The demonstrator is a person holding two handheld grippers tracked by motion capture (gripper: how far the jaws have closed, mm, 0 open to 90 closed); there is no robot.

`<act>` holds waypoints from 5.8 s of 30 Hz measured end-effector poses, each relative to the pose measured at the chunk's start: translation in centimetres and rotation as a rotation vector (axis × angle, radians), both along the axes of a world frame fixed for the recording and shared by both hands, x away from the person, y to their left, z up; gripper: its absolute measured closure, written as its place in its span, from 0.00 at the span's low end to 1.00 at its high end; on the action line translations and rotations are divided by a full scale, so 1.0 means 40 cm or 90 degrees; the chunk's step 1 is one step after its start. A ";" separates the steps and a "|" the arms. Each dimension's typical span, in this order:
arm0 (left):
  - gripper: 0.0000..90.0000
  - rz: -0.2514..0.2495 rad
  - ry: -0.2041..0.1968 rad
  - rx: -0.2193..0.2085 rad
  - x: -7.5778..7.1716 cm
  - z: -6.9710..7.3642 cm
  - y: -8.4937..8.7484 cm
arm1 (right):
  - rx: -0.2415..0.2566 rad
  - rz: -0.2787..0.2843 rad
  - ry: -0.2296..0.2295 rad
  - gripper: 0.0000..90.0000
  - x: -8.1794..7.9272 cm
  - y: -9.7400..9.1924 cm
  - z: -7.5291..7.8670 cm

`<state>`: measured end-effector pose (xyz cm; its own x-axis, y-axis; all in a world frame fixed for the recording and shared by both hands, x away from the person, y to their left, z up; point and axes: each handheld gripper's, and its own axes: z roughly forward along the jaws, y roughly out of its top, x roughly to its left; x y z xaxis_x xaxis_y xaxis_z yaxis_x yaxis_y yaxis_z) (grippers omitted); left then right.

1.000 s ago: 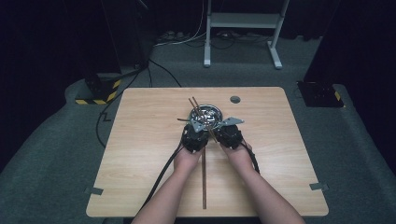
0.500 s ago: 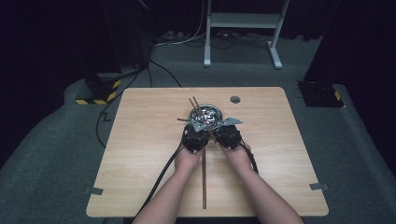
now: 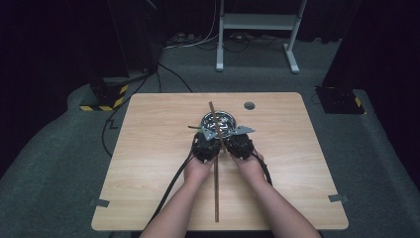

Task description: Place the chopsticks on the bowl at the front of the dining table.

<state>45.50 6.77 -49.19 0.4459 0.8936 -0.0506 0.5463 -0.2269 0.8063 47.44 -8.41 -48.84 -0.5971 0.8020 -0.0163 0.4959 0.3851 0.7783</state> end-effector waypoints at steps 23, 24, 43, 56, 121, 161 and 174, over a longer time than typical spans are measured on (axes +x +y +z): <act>0.84 -0.010 0.003 0.016 0.002 0.005 0.030 | -0.009 0.014 -0.002 0.90 -0.012 0.024 -0.002; 0.84 -0.012 0.003 0.017 0.003 0.005 0.031 | -0.008 0.014 0.000 0.90 -0.013 0.026 -0.002; 0.84 -0.012 0.002 0.024 0.001 0.006 0.034 | -0.009 0.014 0.000 0.90 -0.013 0.032 -0.001; 0.84 -0.010 0.004 0.022 0.004 0.004 0.037 | -0.010 0.014 -0.001 0.89 -0.011 0.033 -0.004; 0.94 -0.059 -0.032 0.070 -0.128 -0.006 0.014 | -0.025 -0.029 0.030 0.68 -0.182 -0.090 -0.086; 0.95 0.003 -0.030 0.023 -0.013 -0.004 0.053 | 0.018 -0.048 -0.022 0.95 -0.026 0.024 -0.004; 0.95 -0.003 -0.031 0.014 0.000 -0.011 0.036 | 0.014 -0.037 -0.038 0.94 -0.019 0.042 -0.011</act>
<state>45.51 8.21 -49.61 0.4509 0.8925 -0.0091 0.5055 -0.2470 0.8267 46.69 -6.72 -49.30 -0.5480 0.8358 -0.0321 0.4696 0.3392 0.8151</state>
